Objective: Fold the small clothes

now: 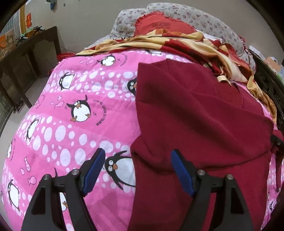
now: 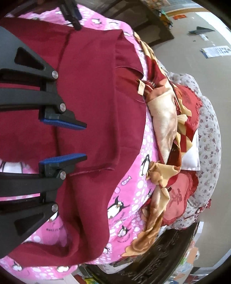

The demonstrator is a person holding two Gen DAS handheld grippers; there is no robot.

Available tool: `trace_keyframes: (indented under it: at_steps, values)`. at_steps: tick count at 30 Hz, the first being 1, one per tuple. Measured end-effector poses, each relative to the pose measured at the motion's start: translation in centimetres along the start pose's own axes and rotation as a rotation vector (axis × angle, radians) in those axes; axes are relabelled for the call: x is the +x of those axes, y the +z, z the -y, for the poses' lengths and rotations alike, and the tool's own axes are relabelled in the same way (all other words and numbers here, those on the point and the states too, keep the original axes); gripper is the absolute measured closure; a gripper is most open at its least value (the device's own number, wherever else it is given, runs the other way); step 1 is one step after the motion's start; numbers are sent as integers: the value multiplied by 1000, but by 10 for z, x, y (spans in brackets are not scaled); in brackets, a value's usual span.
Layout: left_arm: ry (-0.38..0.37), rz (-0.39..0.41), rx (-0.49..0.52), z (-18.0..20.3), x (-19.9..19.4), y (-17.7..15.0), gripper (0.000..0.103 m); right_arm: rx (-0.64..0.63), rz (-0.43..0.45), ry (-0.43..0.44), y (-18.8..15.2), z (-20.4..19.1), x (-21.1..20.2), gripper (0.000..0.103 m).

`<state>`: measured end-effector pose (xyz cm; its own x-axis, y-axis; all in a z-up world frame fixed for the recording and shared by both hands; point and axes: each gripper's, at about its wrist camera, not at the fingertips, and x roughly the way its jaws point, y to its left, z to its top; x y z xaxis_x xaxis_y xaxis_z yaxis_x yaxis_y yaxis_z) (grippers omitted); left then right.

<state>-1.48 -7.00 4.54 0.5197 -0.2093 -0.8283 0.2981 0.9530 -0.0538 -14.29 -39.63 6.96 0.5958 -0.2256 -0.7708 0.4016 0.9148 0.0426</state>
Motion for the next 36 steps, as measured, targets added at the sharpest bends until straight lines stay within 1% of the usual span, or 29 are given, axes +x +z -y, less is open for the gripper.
trace_keyframes:
  at_steps: [1,2,3,5,11,15,19,23,26,28,30,31,34,36]
  values:
    - [-1,3,0,0,-2,-1,23,-7,-47,-32,-2,0,14,45]
    - [-4,5,0,1,-4,0,23,-11,-91,-48,-4,1,25,45]
    - [-8,8,2,2,-7,0,23,-14,-101,-51,-6,0,31,45]
    - [-12,13,7,5,-12,-1,23,-12,-85,-57,-5,-3,23,45]
    - [-13,42,33,16,-24,-1,23,-1,-92,-5,-10,-3,5,44]
    - [-28,41,26,20,-24,-2,23,5,-81,18,-17,-2,-5,44]
    - [-21,33,35,25,-18,-3,23,7,-77,39,-19,-5,-10,44]
    - [-24,30,17,21,-11,-2,23,14,-71,50,-18,-7,-8,44]
    - [-8,8,-9,11,1,-1,23,24,-77,51,-17,-7,-1,44]
    - [8,-10,-36,3,11,0,23,36,-87,58,-17,-8,8,44]
    - [36,-39,-45,-4,23,0,23,42,-111,54,-17,-9,19,44]
    - [38,-52,-45,-6,27,0,23,43,-130,50,-18,-9,26,44]
    - [32,-41,-44,-6,26,-2,22,51,-120,60,-18,-8,24,43]
    - [29,-49,-34,-3,22,-2,22,59,-116,76,-19,-5,19,43]
